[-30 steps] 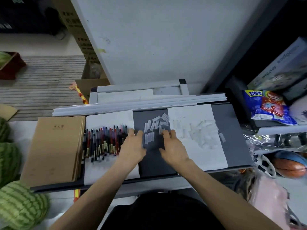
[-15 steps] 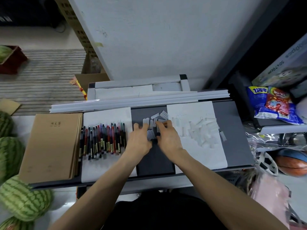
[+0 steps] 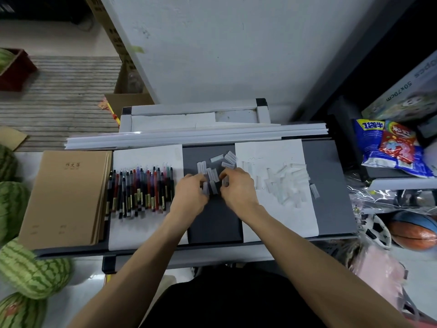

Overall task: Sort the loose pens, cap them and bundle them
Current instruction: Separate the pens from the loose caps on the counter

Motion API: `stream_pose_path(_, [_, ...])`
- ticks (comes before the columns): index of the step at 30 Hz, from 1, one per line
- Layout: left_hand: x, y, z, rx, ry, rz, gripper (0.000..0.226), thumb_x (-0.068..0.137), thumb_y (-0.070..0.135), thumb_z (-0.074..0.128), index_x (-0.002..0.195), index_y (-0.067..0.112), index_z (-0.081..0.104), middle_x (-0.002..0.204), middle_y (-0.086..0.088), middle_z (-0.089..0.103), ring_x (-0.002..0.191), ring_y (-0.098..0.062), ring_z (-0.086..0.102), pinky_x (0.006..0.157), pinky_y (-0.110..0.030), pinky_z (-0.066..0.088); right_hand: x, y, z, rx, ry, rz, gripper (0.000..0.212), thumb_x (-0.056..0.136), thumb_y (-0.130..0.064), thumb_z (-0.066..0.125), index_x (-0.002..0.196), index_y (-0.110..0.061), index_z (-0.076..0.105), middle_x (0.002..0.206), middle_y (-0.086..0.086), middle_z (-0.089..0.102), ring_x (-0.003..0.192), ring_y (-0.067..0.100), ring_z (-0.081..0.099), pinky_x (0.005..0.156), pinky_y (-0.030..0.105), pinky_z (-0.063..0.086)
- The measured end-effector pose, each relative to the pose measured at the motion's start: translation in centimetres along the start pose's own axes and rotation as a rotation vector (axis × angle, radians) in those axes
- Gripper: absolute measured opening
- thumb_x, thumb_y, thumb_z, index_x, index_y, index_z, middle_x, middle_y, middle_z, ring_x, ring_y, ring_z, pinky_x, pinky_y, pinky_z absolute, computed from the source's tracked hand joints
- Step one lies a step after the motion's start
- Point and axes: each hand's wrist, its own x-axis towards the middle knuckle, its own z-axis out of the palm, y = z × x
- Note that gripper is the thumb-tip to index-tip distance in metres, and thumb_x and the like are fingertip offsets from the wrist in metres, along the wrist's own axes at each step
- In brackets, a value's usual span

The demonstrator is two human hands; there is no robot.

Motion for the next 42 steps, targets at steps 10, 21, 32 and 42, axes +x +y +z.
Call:
stream_pose_path(10, [-1.2,0.2,-0.5,-0.057,0.116,-0.036,0.018,0.088,0.015,0.059,0.072,0.008,0.061,0.065,-0.007,0.059,0.065,-0.034,0.059,0.059,-0.040,0.050,0.7,-0.7,-0.5,-0.069,-0.049,-0.021,0.029,0.086,-0.003,0.060,0.108,-0.013,0.075,0.108,0.013,0.070,0.095,0.034,0.067,0.083,0.039,0.059])
stream_pose_path(21, [-1.9,1.0,-1.8,-0.229,0.073,-0.070,0.038,0.080,0.016,0.078,0.117,0.019,0.075,0.100,0.001,0.073,0.086,-0.019,0.069,0.075,-0.026,0.056,0.1,1.3,-1.7,0.131,0.011,0.130,0.026,0.078,-0.008,0.071,0.097,-0.022,0.080,0.090,-0.001,0.078,0.085,0.019,0.071,0.070,0.021,0.051])
stream_pose_path(32, [-0.5,9.6,2.3,-0.138,-0.060,0.194,0.036,0.084,0.016,0.079,0.120,0.016,0.074,0.113,-0.003,0.074,0.102,-0.021,0.068,0.087,-0.020,0.046,-2.1,9.4,-8.7,0.032,0.170,0.149,0.021,0.089,-0.009,0.071,0.107,-0.017,0.078,0.103,0.003,0.076,0.078,0.020,0.070,0.072,0.034,0.062])
stream_pose_path(42, [1.7,15.3,6.4,-0.087,-0.201,0.225,0.054,0.088,0.009,0.079,0.139,0.017,0.062,0.137,-0.008,0.064,0.119,-0.026,0.064,0.087,-0.027,0.052,-2.2,12.1,-9.7,0.034,0.136,0.123,0.031,0.094,-0.007,0.063,0.122,-0.017,0.076,0.121,0.008,0.073,0.095,0.025,0.071,0.086,0.033,0.058])
